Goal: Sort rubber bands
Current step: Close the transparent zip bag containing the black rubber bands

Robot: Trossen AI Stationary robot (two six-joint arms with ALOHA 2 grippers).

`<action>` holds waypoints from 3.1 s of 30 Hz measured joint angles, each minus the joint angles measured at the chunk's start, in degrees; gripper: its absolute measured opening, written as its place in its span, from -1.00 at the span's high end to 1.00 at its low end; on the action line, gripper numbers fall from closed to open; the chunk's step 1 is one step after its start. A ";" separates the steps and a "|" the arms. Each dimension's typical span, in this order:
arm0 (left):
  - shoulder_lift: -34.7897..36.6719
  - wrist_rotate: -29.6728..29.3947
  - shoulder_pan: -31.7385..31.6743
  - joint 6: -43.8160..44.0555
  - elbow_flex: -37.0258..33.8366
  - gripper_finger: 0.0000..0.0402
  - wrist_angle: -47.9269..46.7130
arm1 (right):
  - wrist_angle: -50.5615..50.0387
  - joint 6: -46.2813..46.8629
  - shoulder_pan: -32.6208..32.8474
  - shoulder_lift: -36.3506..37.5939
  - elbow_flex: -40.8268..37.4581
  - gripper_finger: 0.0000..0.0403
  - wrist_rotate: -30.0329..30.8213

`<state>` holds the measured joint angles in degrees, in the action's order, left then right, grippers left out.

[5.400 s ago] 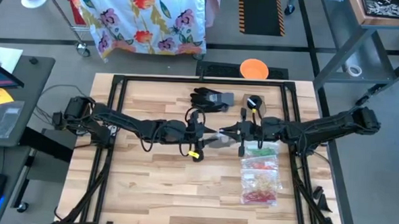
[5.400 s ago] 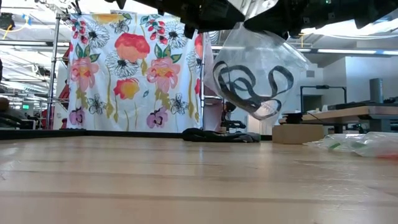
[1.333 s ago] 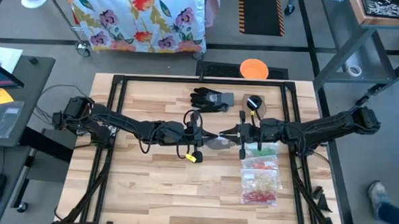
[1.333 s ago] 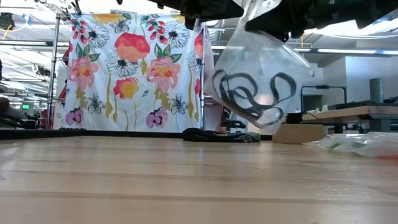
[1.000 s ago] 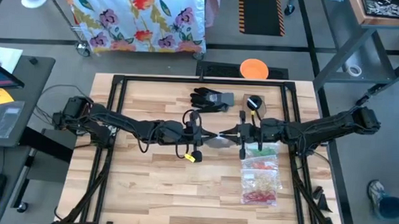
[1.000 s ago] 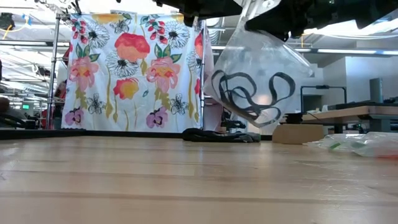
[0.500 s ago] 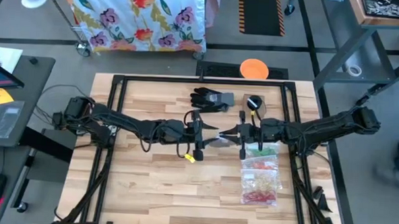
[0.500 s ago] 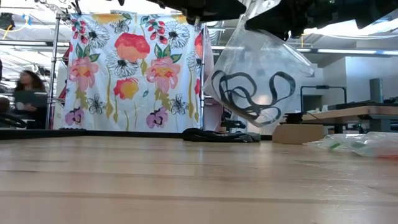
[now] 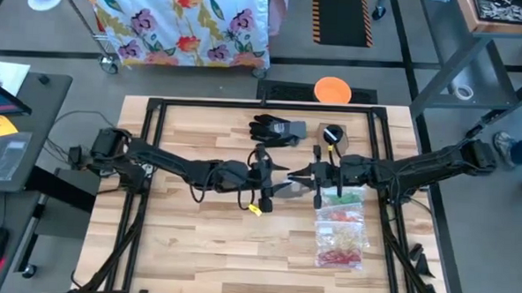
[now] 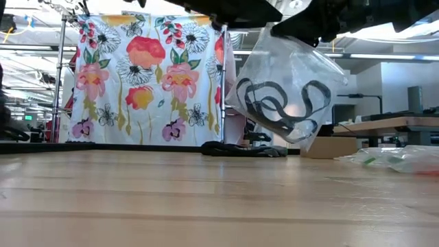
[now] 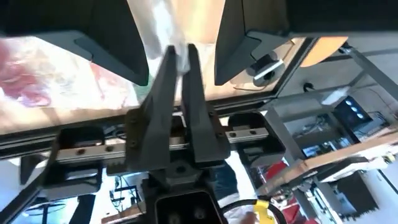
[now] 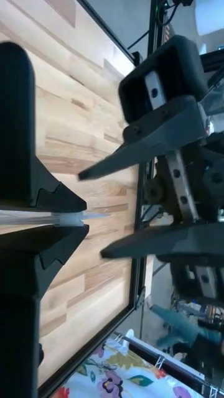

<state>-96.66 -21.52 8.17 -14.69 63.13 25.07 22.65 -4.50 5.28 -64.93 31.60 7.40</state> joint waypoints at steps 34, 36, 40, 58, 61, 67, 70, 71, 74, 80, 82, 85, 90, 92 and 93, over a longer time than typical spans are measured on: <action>0.67 -3.18 0.87 1.48 0.09 1.00 -3.00 | 0.53 -0.04 -0.02 -0.02 0.01 0.85 0.00; 0.67 -3.26 0.87 1.47 0.09 1.00 -3.01 | 0.51 -0.06 -0.02 0.00 0.01 0.85 0.00; 1.16 -3.34 0.95 1.50 0.09 1.00 -3.76 | 0.71 -0.05 -0.02 -0.02 0.03 0.85 0.00; 6.74 -17.23 6.24 1.99 -0.08 1.00 -15.48 | 0.00 -0.06 -0.02 0.03 0.03 0.85 -0.01; 7.67 -19.41 7.10 2.44 -0.05 1.00 -16.79 | 0.00 -0.06 -0.02 0.02 0.03 0.85 0.00; 7.68 -19.28 7.90 2.23 0.01 1.00 -16.95 | 0.25 -0.04 -0.02 0.03 0.03 0.85 -0.02; 7.40 -17.09 7.54 1.87 0.00 0.98 -16.92 | 0.29 -0.04 -0.02 0.02 0.03 0.85 -0.02; 7.05 -15.81 7.27 1.87 0.02 0.96 -16.55 | 0.29 -0.04 -0.02 0.02 0.03 0.85 -0.02; 6.58 -13.29 6.63 1.06 -0.03 0.83 -16.44 | 0.45 -0.04 -0.02 0.02 0.03 0.85 -0.02; 6.59 -11.84 5.46 2.55 -0.02 0.40 -16.75 | 0.38 -0.02 -0.02 0.02 0.03 0.85 -0.02; 6.59 -11.84 5.48 2.79 -0.02 0.24 -16.41 | 0.38 -0.02 -0.02 0.02 0.03 0.85 -0.02; 6.48 -11.69 5.28 2.84 -0.02 0.04 -15.16 | 0.36 -0.02 -0.02 0.02 0.03 0.85 -0.03; 3.01 -8.95 4.18 2.05 0.00 -0.12 -7.88 | 0.47 -0.02 -0.02 0.02 0.03 0.85 -0.04; 2.40 -7.65 3.82 1.62 -0.02 -0.13 -7.54 | 0.50 -0.02 -0.02 0.02 0.03 0.85 -0.04; 2.40 -7.59 3.68 1.38 -0.04 -0.13 -7.52 | 0.43 -0.02 -0.02 0.02 0.03 0.85 -0.04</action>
<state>-94.25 -29.11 11.85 -13.31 63.09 17.55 23.08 -4.51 5.26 -64.90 31.64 7.35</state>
